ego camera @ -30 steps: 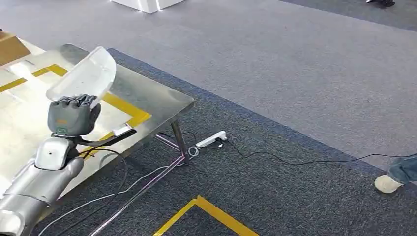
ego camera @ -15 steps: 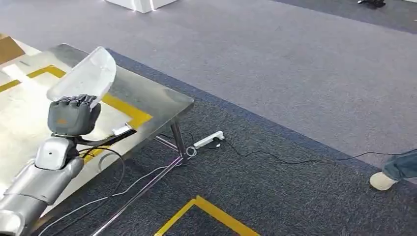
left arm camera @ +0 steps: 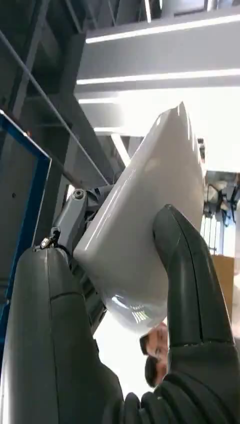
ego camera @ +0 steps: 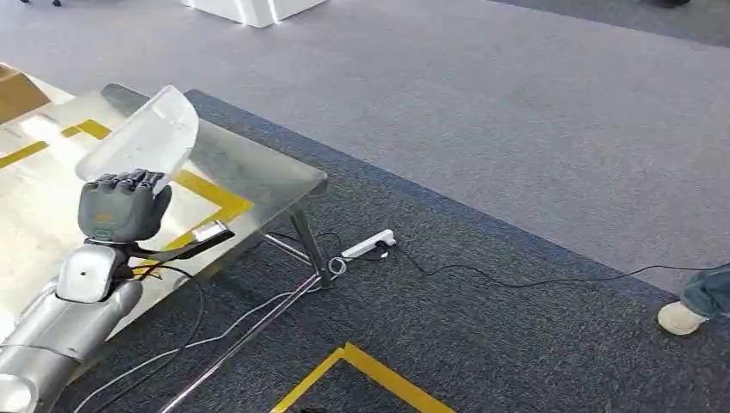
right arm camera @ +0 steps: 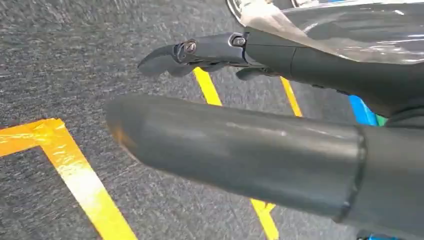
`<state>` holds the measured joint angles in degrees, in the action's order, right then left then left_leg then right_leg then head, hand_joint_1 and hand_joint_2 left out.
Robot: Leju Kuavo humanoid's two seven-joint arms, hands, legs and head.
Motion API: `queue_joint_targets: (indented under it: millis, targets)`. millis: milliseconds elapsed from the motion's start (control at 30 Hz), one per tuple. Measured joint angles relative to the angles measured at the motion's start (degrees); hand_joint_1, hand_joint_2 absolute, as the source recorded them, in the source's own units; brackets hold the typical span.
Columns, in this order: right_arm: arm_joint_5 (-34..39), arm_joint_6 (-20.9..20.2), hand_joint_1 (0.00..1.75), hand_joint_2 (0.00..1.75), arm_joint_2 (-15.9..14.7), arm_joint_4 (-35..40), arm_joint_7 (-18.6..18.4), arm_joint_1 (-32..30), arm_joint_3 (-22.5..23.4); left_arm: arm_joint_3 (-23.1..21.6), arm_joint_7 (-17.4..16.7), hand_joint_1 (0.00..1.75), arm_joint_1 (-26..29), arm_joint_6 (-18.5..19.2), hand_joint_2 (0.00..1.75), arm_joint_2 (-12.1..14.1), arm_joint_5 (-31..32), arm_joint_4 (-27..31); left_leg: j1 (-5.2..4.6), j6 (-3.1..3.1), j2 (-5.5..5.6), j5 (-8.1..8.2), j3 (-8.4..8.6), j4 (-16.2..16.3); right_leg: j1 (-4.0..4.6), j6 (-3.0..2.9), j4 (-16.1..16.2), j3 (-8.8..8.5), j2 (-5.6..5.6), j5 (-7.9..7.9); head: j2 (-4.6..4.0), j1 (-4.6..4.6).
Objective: Take the parts from the cabinet and place them on the table.
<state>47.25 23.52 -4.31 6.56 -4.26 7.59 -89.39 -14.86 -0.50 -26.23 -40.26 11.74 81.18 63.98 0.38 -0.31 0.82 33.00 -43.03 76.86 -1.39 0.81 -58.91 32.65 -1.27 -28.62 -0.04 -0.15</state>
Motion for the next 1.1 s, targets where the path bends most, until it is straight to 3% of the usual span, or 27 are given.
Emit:
queue_joint_targets:
  millis: [67,100,133,167,267,300,333,367,433,467,500,567,600,633,667,767,800,833,867,900,967,1000,1033,1067,1100]
  targets:
    - [-0.55,0.09,0.0,0.0,0.0,0.0,-0.22,0.06,0.0,0.02,-0.04,1.75,-0.06,0.0,1.75,0.02,0.0,0.0,0.05,0.12,-0.37,-4.85,3.1,-6.74,0.0,0.11,-0.01,-0.42,-1.03,-0.33,-0.02,0.0]
    - [-0.81,0.11,0.0,0.0,0.0,0.0,-0.31,0.11,0.0,0.02,-0.07,1.75,-0.13,0.0,1.75,0.02,-0.02,0.0,-0.02,0.36,-1.45,-7.48,5.79,-12.23,0.01,0.27,0.0,-0.86,-1.57,-0.61,0.0,-0.04]
    - [-0.98,0.17,0.0,0.0,0.0,0.0,-0.31,0.12,0.0,0.02,-0.07,1.75,-0.21,0.0,1.75,0.0,-0.07,0.0,-0.54,0.56,-4.69,-7.27,7.52,-15.5,0.21,0.48,0.06,-1.03,-2.08,-0.81,-0.02,0.02]
    - [-1.0,0.26,0.0,0.0,0.0,0.02,-0.33,0.21,0.0,0.02,-0.09,1.75,-0.57,0.0,1.75,-0.02,-0.07,0.0,-1.55,1.03,-5.57,-7.11,7.8,-16.21,0.52,0.75,0.09,-0.92,-2.7,-0.88,-0.02,-0.13]
    - [-1.07,0.31,0.0,0.0,0.0,0.02,-0.48,0.35,0.0,0.04,-0.11,1.75,-0.74,0.0,1.75,0.04,-0.07,0.0,-1.6,2.03,-3.54,-6.71,7.35,-17.13,0.63,1.6,0.42,-1.32,-5.06,-1.0,0.0,0.09]
    - [-1.14,0.35,0.0,0.0,0.0,0.02,-0.46,0.44,0.0,0.07,-0.11,1.75,-0.77,0.0,1.75,0.15,-0.07,0.0,-0.97,2.55,-2.83,-7.12,7.84,-17.89,0.62,2.14,0.38,-0.93,-5.08,-1.6,0.0,-0.02]
    - [-1.24,0.35,0.0,0.0,0.0,0.02,-0.44,0.59,0.0,0.07,-0.11,1.75,-0.94,-0.02,1.75,0.04,-0.07,0.0,-0.86,2.76,-2.29,-7.17,7.95,-18.04,0.43,2.25,-0.83,-0.51,-2.27,-2.48,0.0,0.29]
    - [-1.24,0.33,0.0,0.0,0.0,0.04,-0.39,0.6,0.0,0.04,-0.11,1.75,-1.26,-0.02,1.75,0.0,-0.04,0.0,-0.78,3.0,-1.66,-7.24,7.91,-18.03,0.4,2.16,-4.03,1.02,-0.55,-4.16,0.0,0.44]
    - [-1.25,0.33,0.0,0.0,0.0,0.04,-0.35,0.5,0.0,0.04,-0.17,1.75,-1.26,0.0,1.75,-0.24,0.11,-0.04,-0.87,3.31,-0.32,-7.19,7.9,-18.02,0.37,2.19,-13.25,5.97,0.92,-7.48,0.0,0.65]
    - [-1.24,0.33,0.0,0.0,0.0,0.04,-0.42,0.37,0.0,0.04,-0.2,1.75,-1.19,0.0,1.75,-0.26,0.11,-0.11,-0.95,3.33,0.5,-7.18,7.91,-18.01,0.41,2.21,-16.25,7.9,1.08,-7.95,0.0,0.7]
    - [-1.22,0.31,0.0,0.0,0.0,0.04,-0.48,0.2,0.0,0.02,-0.24,1.75,-1.16,0.02,1.75,-0.28,0.13,-0.22,-0.98,3.33,1.32,-7.18,7.93,-17.99,0.41,2.18,-16.55,8.6,1.12,-7.01,0.0,0.63]
    - [-1.2,0.31,0.0,0.0,0.0,0.04,-0.46,0.23,0.0,0.02,-0.33,1.75,-1.17,0.0,1.75,-0.41,0.35,-0.31,-1.03,3.3,2.99,-7.16,7.99,-17.82,0.47,1.82,-10.65,6.72,1.5,-2.13,-0.02,0.68]
    - [-1.24,0.31,0.0,0.0,0.0,0.04,-0.46,0.39,0.0,0.02,-0.35,1.75,-1.2,0.0,1.75,-0.42,0.44,-0.31,-1.03,3.2,3.63,-7.09,8.01,-17.74,0.47,1.5,-5.56,4.66,2.52,0.92,0.0,0.68]
    - [-1.24,0.31,0.0,0.0,-0.02,0.04,-0.46,0.48,0.0,0.02,-0.39,1.75,-1.22,0.0,1.75,-0.42,0.44,-0.31,-0.94,3.08,4.23,-7.01,7.98,-17.61,0.42,1.12,-1.64,3.1,4.44,1.91,0.0,0.66]
    - [-1.24,0.31,0.0,0.0,-0.04,0.04,-0.46,0.44,0.0,0.02,-0.44,1.75,-1.4,0.0,1.75,-0.42,0.44,-0.33,-1.15,2.78,4.7,-6.96,7.51,-17.27,0.14,1.07,-0.56,1.73,5.5,1.38,0.0,0.55]
    - [-1.27,0.31,0.0,0.0,-0.04,0.04,-0.44,0.59,0.0,0.02,-0.48,1.75,-1.18,0.0,1.75,-0.37,0.44,-0.37,-0.33,1.64,6.44,-7.51,7.04,-17.61,0.68,1.0,0.05,1.35,4.05,0.88,0.0,0.72]
    - [-1.22,0.31,0.0,0.0,-0.04,0.04,-0.48,0.64,0.0,0.06,-0.5,1.75,-1.16,0.0,1.75,-0.18,0.48,-0.35,-0.66,1.24,7.09,-7.53,7.07,-17.62,0.28,0.62,0.6,1.0,3.31,1.13,0.0,0.57]
    - [-1.27,0.31,0.0,0.0,0.15,0.07,-0.46,0.72,0.0,0.07,-0.5,1.75,-1.0,-0.02,1.75,-0.13,0.46,-0.35,-0.81,1.02,4.43,-6.63,6.68,-16.73,0.12,0.26,1.11,0.64,2.49,1.32,0.0,0.63]
    - [-1.27,0.31,0.0,0.0,0.15,0.04,-0.44,0.69,0.0,0.11,-0.5,1.75,-1.2,0.0,1.75,0.09,0.46,-0.37,-0.79,0.71,1.98,-5.02,5.6,-14.35,0.08,0.08,1.3,0.41,1.95,1.27,0.0,0.08]
    - [-1.27,0.31,0.0,0.0,0.13,0.04,-0.39,0.6,0.0,0.11,-0.5,1.75,-1.42,0.0,1.75,0.04,0.46,-0.37,-0.56,0.32,0.75,-3.1,3.73,-10.45,0.05,-0.04,1.3,0.25,1.31,1.2,0.0,-0.22]
    - [-1.27,0.31,0.0,0.0,0.13,0.04,-0.41,0.4,0.0,0.09,-0.52,1.75,-1.21,0.0,1.75,-0.07,0.5,-0.39,0.04,-0.32,-0.04,0.04,-0.59,-1.68,0.04,-0.15,1.27,0.07,-0.29,0.93,0.0,-0.24]
    - [-1.24,0.28,0.0,0.0,0.13,0.04,-0.41,0.38,0.0,0.09,-0.59,1.75,-1.06,0.02,1.75,-0.04,0.55,-0.39,0.34,-0.55,-0.08,-0.18,-1.49,-0.24,-0.01,-0.09,1.27,-0.02,-1.04,0.84,0.0,-0.22]
    - [-1.2,0.28,0.0,0.0,0.13,0.04,-0.39,0.38,0.0,0.09,-0.68,1.75,-0.99,0.02,1.75,-0.02,0.57,-0.42,0.54,-0.75,-0.11,-1.68,-0.97,-1.4,-0.07,0.0,1.27,-0.18,-1.76,0.7,0.0,-0.24]
    - [-1.18,0.28,0.0,0.0,0.13,0.04,-0.39,0.38,0.0,0.09,-0.74,1.75,-1.01,0.02,1.75,0.0,0.63,-0.42,0.67,-0.87,-0.29,-3.99,0.63,-4.81,-0.15,0.18,1.26,-0.39,-2.41,0.53,0.0,-0.24]
    - [-1.11,0.31,0.0,0.0,0.15,0.04,-0.35,0.41,0.0,0.09,-0.9,1.75,-1.04,0.0,1.75,0.02,0.66,-0.42,0.69,-0.88,-1.01,-6.91,3.56,-10.47,-0.28,0.46,1.27,-0.81,-3.18,0.29,-0.02,-0.22]
